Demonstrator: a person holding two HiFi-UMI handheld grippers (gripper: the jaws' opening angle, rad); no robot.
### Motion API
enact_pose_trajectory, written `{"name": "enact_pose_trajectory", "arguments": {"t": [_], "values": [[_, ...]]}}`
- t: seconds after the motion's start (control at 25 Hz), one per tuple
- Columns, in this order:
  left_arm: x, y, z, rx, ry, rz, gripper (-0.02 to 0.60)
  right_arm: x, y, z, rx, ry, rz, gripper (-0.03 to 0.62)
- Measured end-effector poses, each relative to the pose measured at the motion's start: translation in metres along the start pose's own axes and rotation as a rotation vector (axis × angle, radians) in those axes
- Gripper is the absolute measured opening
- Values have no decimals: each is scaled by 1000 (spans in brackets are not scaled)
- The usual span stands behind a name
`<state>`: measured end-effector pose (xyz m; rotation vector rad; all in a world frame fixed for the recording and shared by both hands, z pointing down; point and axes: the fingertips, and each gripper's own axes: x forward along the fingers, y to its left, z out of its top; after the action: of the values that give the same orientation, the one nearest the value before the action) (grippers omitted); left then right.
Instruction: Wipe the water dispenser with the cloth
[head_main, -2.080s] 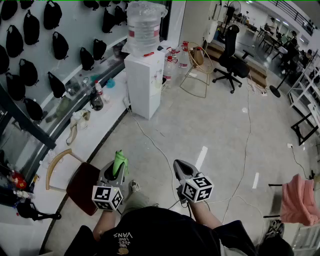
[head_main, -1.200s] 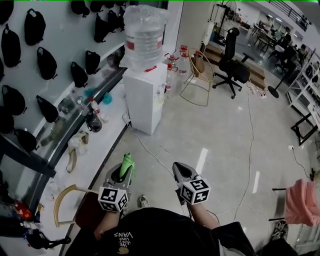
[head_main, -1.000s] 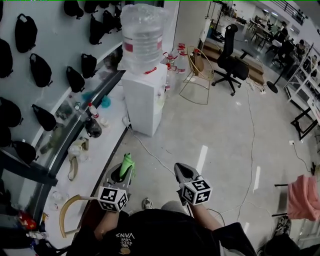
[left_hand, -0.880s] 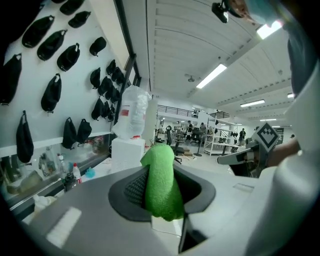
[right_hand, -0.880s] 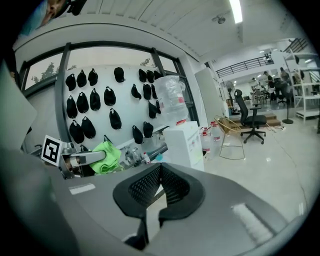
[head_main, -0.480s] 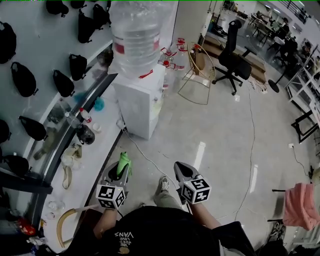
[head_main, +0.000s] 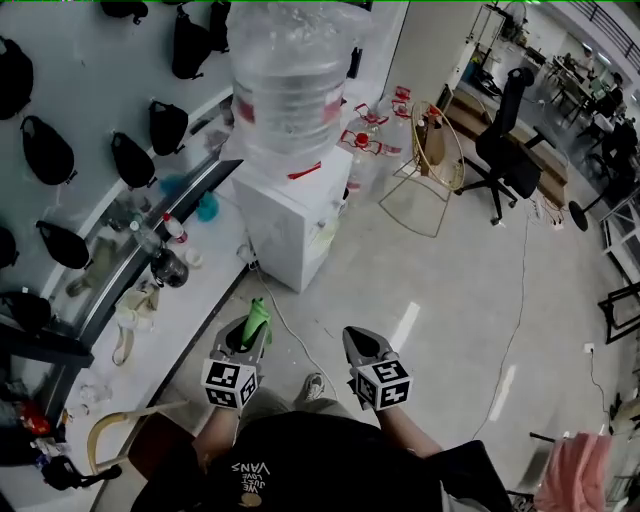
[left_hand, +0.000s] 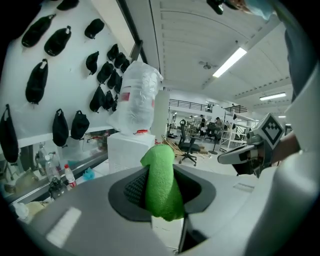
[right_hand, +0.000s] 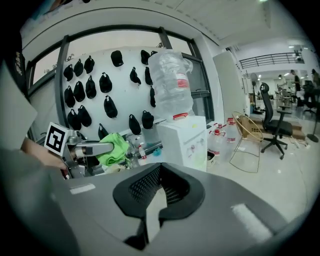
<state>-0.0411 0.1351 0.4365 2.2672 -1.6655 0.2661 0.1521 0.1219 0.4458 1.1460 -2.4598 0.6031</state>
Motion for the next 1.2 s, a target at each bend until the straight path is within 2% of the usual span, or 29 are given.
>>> {"name": "enact_pose_trajectory", "arguments": {"t": [0.2, 0.32, 0.6, 0.84, 1.2], "values": [[40, 6, -6, 9, 30, -9, 110, 29, -18, 9, -5, 16, 16, 5], [67, 13, -10, 15, 50, -37, 110, 43, -27, 8, 11, 31, -2, 5], [138, 38, -11, 61, 101, -180, 110, 75, -44, 19, 82, 30, -143, 5], [195, 54, -15, 142, 147, -317, 110, 95, -42, 18, 148, 56, -242, 5], [264, 57, -24, 247, 178, -478, 110, 132, -26, 15, 202, 71, -289, 5]]}}
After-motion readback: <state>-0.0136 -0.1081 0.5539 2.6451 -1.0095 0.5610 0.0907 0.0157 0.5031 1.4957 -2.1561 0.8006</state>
